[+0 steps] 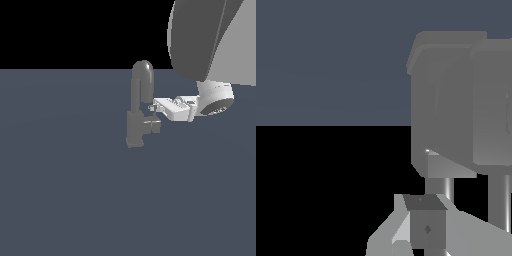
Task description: Turn on the faucet by rotating a designated handle.
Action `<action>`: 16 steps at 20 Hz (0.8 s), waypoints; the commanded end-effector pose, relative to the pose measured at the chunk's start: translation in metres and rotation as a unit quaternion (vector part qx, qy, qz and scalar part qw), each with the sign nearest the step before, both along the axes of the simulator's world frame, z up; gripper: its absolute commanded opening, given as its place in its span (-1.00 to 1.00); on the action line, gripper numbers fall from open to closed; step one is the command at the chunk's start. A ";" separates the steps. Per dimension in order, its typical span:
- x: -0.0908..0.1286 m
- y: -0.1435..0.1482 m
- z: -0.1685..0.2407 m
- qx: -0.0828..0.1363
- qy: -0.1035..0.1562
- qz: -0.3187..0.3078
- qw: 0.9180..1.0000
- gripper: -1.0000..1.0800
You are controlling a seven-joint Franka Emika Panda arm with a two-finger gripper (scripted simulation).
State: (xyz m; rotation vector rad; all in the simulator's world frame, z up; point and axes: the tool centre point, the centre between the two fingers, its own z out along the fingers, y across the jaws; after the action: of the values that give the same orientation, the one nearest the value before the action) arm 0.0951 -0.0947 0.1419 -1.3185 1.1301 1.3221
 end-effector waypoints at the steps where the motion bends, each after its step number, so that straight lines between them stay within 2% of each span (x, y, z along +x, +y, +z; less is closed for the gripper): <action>1: 0.000 0.000 0.002 -0.001 -0.002 0.001 1.000 -1.00; 16: -0.014 -0.002 0.006 -0.001 -0.002 0.001 1.000 -1.00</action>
State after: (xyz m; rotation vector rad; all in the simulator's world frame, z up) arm 0.0839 -0.0961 0.1469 -1.3249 1.1277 1.3190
